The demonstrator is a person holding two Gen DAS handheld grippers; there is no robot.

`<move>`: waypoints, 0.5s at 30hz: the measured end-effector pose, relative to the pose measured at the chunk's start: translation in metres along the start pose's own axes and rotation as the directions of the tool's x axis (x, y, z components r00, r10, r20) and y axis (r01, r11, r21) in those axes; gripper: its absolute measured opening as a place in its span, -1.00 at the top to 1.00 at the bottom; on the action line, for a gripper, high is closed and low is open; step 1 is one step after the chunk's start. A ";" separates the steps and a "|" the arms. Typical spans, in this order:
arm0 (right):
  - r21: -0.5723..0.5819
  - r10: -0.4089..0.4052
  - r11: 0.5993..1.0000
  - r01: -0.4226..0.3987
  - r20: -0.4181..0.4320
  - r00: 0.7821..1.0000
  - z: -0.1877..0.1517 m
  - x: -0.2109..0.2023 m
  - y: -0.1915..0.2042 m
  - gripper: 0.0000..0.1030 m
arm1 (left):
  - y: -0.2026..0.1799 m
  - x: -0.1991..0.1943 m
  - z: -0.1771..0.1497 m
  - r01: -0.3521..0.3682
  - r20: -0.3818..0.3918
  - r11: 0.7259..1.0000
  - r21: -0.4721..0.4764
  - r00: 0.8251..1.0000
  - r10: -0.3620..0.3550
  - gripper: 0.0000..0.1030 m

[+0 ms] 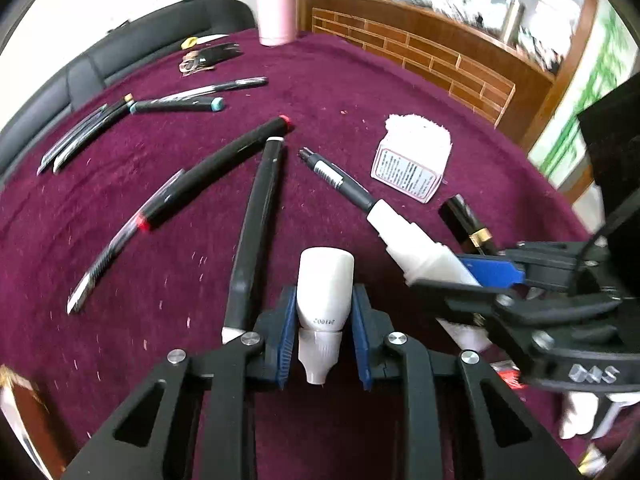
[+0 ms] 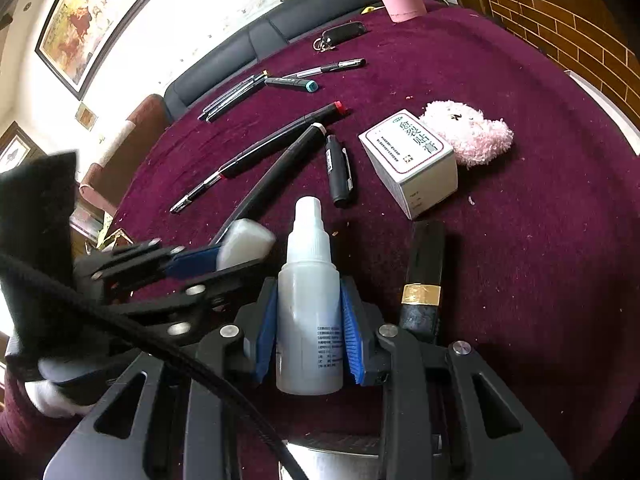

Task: Organize objects
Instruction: 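Grasp the small white dropper bottle with the left gripper, then carry the dropper bottle and spray bottle over the tray with both grippers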

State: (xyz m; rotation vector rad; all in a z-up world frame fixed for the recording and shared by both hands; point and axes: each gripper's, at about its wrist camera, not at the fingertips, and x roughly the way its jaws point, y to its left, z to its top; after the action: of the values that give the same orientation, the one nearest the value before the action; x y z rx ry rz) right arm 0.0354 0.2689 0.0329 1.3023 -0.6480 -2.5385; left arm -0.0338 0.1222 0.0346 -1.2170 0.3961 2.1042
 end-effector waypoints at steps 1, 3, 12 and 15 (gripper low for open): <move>0.002 0.000 1.000 0.000 0.001 1.000 0.000 0.000 0.001 0.47 | 0.003 -0.007 -0.006 0.005 0.018 1.000 -0.028 1.000 -0.005 0.58; 0.012 0.000 1.000 0.000 -0.002 1.000 0.000 -0.001 0.000 0.47 | 0.009 -0.018 -0.015 0.009 0.046 0.997 -0.071 0.999 -0.006 0.59; 0.030 0.101 0.994 -0.101 -0.002 0.995 -0.003 -0.025 0.022 0.47 | 0.049 -0.099 -0.068 0.091 0.209 0.961 -0.262 0.977 -0.036 0.58; -0.015 0.102 0.995 -0.102 -0.004 0.995 -0.007 -0.028 0.044 0.47 | 0.067 -0.118 -0.090 0.099 0.238 0.942 -0.321 0.971 -0.021 0.58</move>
State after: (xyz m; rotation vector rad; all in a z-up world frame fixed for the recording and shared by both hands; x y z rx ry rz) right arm 0.0572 0.2389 0.0699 1.2353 -0.6761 -2.4542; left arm 0.0204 -0.0237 0.0840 -1.1272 -0.1054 2.2884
